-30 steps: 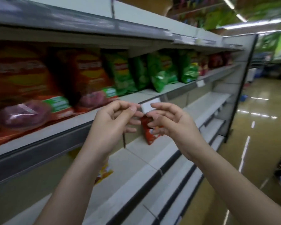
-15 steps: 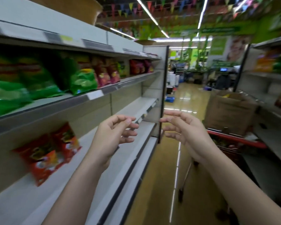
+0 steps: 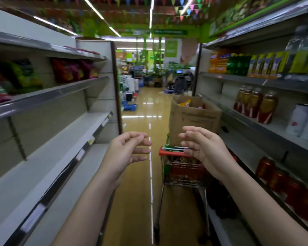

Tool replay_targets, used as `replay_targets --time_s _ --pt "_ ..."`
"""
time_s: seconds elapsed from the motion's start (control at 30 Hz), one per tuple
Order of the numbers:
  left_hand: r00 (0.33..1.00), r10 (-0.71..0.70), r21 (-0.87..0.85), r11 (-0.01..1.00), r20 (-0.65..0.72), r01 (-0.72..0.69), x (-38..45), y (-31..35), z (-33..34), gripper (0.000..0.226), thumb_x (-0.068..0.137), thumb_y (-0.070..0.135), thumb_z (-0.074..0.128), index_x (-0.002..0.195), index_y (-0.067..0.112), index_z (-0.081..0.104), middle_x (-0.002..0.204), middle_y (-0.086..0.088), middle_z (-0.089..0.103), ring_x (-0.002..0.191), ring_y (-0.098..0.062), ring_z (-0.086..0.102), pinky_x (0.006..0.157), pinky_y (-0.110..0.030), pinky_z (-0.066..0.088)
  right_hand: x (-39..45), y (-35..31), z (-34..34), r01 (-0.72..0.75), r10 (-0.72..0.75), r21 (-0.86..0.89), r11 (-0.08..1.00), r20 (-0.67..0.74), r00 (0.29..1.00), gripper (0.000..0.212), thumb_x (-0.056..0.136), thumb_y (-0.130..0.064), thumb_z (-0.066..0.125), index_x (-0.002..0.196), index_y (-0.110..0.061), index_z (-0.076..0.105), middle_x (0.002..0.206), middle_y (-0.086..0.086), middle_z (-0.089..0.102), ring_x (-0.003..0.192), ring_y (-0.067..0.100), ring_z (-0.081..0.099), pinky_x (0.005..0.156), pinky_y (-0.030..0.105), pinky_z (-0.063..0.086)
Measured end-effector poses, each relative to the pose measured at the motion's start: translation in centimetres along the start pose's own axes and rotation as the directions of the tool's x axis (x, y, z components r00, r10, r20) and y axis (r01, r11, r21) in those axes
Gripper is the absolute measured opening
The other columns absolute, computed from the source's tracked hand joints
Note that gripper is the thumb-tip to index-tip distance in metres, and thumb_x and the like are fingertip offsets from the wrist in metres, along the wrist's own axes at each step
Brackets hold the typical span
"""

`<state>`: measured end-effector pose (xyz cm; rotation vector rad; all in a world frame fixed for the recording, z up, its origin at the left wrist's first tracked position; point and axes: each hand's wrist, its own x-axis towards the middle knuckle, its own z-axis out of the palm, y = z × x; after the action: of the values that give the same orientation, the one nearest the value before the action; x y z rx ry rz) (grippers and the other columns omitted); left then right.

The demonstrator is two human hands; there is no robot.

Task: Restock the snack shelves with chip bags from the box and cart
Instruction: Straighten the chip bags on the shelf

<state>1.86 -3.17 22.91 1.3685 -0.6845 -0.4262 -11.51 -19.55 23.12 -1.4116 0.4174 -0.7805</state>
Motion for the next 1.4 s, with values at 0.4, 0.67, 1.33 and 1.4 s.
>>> replay_targets --time_s 0.4,0.67,1.33,1.4 --pt "0.969 0.019 0.02 0.999 0.247 -0.025 26.1 -3.0 11.4 0.016 0.097 0.014 0.052 0.096 0.013 0.067 0.08 -0.001 0.074 0.076 -0.019 0.07 0.07 -0.033 0.058 20.8 0.1 -9.3 0.052 -0.078 -0.119 0.992 -0.229 0.97 0.019 0.098 -0.012 0.054 0.11 -0.01 0.068 0.093 0.008 0.075 0.075 0.013 0.069 0.065 0.024 0.057" --pt "0.967 -0.001 0.069 0.997 0.255 -0.017 42.1 -7.2 20.2 0.016 0.097 0.013 0.052 0.099 0.011 0.067 0.088 -0.008 0.074 0.078 -0.02 0.071 0.066 -0.03 0.058 35.4 2.8 -19.2 -0.004 -0.05 -0.189 0.982 -0.28 0.959 0.017 0.097 -0.016 0.054 0.107 -0.015 0.068 0.089 0.003 0.075 0.077 0.014 0.07 0.067 0.024 0.057" --pt "0.805 -0.456 0.919 0.289 0.38 -0.269 75.7 -18.0 32.6 0.047 0.091 0.027 0.064 0.129 0.004 0.048 0.122 -0.012 0.057 0.109 -0.026 0.057 0.088 -0.034 0.047 74.7 15.2 -23.3 -0.208 0.574 -0.884 0.42 0.081 0.815 0.037 0.097 -0.032 0.056 0.126 -0.008 0.057 0.109 0.007 0.062 0.091 0.021 0.067 0.061 0.026 0.056" --pt "0.764 -0.538 0.929 0.119 0.357 -0.35 77.0 -20.1 32.4 0.07 0.087 0.036 0.068 0.139 0.003 0.037 0.136 -0.015 0.05 0.123 -0.032 0.05 0.095 -0.036 0.045 76.7 17.8 -23.4 -0.136 0.603 -0.959 0.249 0.044 0.796 0.035 0.096 -0.026 0.058 0.124 -0.005 0.06 0.114 0.014 0.064 0.095 0.025 0.065 0.064 0.03 0.053"
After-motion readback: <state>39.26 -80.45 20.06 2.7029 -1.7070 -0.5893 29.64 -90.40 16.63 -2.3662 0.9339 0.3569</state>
